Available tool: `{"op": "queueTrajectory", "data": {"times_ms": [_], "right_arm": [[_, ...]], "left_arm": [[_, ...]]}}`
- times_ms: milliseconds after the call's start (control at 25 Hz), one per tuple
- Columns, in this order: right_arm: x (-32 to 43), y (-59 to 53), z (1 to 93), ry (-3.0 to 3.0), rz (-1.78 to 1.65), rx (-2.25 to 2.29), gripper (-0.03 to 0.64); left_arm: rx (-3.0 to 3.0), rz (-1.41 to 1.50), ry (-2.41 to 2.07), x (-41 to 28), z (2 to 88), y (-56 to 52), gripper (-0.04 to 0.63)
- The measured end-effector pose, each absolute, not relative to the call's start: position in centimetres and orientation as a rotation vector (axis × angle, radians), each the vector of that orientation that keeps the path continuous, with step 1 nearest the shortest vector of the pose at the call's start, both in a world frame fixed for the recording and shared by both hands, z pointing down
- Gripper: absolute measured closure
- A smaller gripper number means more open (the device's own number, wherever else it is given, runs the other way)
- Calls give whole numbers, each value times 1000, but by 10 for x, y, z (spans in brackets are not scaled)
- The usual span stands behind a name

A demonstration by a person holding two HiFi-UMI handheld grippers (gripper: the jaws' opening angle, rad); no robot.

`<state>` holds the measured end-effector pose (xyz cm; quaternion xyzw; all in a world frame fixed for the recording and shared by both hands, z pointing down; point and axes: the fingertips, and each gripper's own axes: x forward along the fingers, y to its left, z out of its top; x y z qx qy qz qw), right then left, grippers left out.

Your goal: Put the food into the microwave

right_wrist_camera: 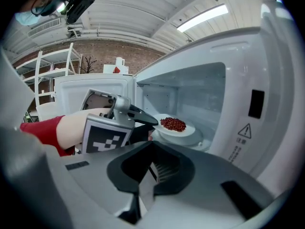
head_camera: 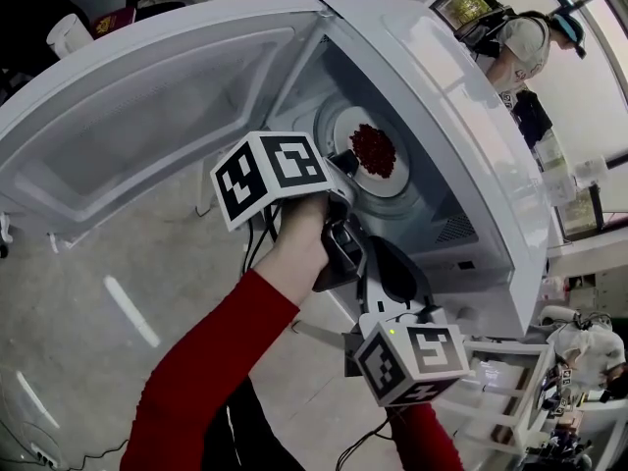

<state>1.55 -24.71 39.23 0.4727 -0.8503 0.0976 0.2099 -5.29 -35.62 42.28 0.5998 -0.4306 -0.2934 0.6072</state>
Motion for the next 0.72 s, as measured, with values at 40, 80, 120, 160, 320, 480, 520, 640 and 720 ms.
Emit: {"op": "queueTrajectory", "data": {"times_ms": [40, 80, 120, 160, 320, 480, 520, 640, 720], "right_arm": [[17, -247, 394, -2365, 280, 1317, 604], [18, -247, 396, -2366, 282, 1318, 603], [19, -247, 396, -2364, 280, 1317, 604], [19, -248, 395, -2362, 274, 1317, 603], [18, -253, 391, -2355, 254, 1323, 603], [20, -258, 390, -2356, 264, 1334, 603], [20, -259, 390, -2354, 271, 1338, 604], [21, -259, 393, -2340, 286, 1341, 603], [23, -260, 395, -2333, 289, 1342, 604]], "left_arm": [[1391, -670, -1000, -52, 424, -358, 571], [1395, -663, -1003, -51, 424, -360, 571], [1399, -659, -1004, -51, 424, -362, 571], [1401, -656, -1004, -50, 424, -363, 571], [1423, -630, -1012, -46, 421, -369, 571], [1450, -592, -1025, -42, 420, -374, 571], [1456, -583, -1029, -41, 420, -375, 571], [1469, -553, -1043, -40, 421, -377, 571], [1473, -520, -1054, -39, 423, -377, 571]]}}
